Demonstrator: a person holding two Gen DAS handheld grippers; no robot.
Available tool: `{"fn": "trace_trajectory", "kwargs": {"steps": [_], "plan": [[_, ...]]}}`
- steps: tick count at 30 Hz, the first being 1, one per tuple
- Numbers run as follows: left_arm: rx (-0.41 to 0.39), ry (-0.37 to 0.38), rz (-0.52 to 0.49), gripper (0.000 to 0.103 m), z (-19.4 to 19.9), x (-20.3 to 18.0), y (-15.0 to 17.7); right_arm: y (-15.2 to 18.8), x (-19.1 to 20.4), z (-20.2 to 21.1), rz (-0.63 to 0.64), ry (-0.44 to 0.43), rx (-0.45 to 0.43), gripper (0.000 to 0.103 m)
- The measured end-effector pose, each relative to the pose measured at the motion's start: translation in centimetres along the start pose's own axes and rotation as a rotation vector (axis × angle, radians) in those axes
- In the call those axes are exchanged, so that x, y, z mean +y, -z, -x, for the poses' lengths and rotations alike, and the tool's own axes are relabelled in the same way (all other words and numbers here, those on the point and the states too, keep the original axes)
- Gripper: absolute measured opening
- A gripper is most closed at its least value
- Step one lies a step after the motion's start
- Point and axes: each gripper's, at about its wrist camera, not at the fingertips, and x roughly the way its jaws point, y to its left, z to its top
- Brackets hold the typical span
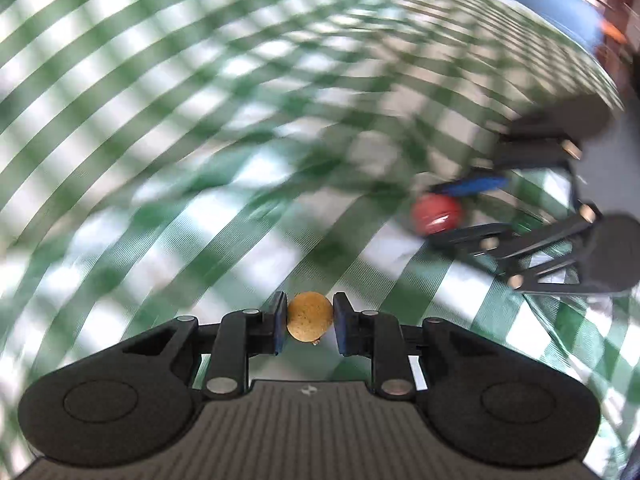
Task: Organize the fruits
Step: 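Grasp a tan fruit with the left tool while the right tool grasps a red fruit, then carry the tan and red fruits over the blue plate and open both tools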
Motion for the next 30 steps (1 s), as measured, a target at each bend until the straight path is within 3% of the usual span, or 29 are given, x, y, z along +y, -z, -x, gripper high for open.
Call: {"fn": "trace_trajectory", "kwargs": {"steps": [2,8,14,19,22,25,30], "plan": [[0.037,-0.089,0.088,0.027,2.1,0.6,1.4,0.3,0.8,1.0,-0.118,0.057,0.007,0.029],[0.093,-0.236,0.286,0.027,10.4,1.6,6.3,-1.0,3.9,5.4,-0.539,0.161,0.014,0.029],[0.104,-0.300,0.426,0.027,19.9,1.7,12.3,-4.9,10.9,11.5,-0.702,0.182,-0.015,0.029],[0.128,-0.334,0.528,0.027,27.4,1.7,18.8,-7.6,18.3,14.8,-0.750,0.094,0.040,0.029],[0.124,-0.364,0.567,0.027,31.0,1.6,22.6,-9.1,23.1,16.2,-0.715,0.022,0.075,0.029],[0.128,-0.384,0.607,0.027,33.5,1.7,26.1,-10.7,27.7,17.5,-0.660,-0.062,0.101,0.029],[0.131,-0.426,0.669,0.027,35.2,3.4,30.4,-13.5,33.6,18.3,-0.521,-0.120,0.103,0.029]]}}
